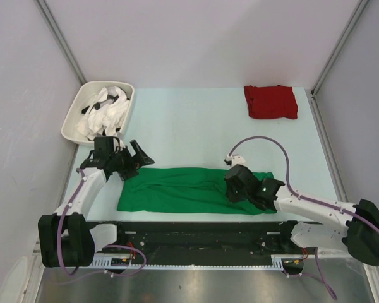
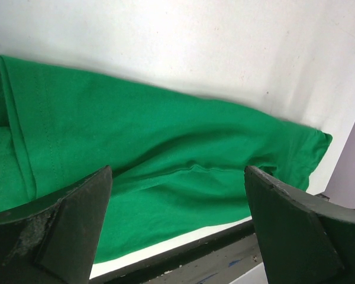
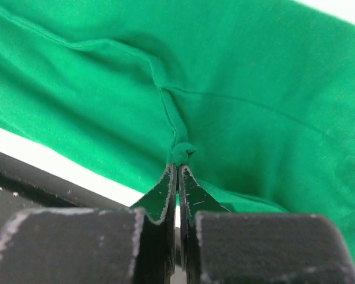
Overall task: Fold and stack the t-shirts
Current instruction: Fold the tshirt
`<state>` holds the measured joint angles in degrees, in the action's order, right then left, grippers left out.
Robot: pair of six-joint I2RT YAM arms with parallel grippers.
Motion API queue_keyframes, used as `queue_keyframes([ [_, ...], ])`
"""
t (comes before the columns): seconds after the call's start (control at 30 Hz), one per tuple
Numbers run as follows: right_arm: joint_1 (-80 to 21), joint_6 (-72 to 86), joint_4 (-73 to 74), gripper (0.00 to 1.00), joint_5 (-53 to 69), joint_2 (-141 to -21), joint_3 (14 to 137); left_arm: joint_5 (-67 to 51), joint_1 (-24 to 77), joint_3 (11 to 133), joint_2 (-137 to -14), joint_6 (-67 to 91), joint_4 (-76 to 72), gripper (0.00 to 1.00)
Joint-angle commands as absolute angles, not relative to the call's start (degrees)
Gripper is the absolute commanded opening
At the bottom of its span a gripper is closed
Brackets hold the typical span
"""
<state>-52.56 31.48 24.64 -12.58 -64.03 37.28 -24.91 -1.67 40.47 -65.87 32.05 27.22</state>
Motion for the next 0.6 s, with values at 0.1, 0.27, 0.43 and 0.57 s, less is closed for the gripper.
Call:
queue_keyframes([
  [0.1,-64.06,37.88,30.06,0.00,-17.23,-65.38,37.35,-27.16,-1.93,39.20,-63.90,32.87,25.58,0.97],
  [0.27,-68.81,39.46,29.36,0.00,-15.38,-68.90,37.35,-27.25,-1.93,38.85,-63.55,32.96,25.49,0.97],
  [0.43,-70.93,39.81,27.69,0.27,-14.24,-71.36,37.44,-27.60,-1.93,38.67,-63.63,32.78,25.40,0.97],
  [0.57,-70.75,39.90,29.88,0.87,-18.79,-71.02,39.37,-27.51,-2.02,38.76,-63.98,32.52,25.49,0.97],
])
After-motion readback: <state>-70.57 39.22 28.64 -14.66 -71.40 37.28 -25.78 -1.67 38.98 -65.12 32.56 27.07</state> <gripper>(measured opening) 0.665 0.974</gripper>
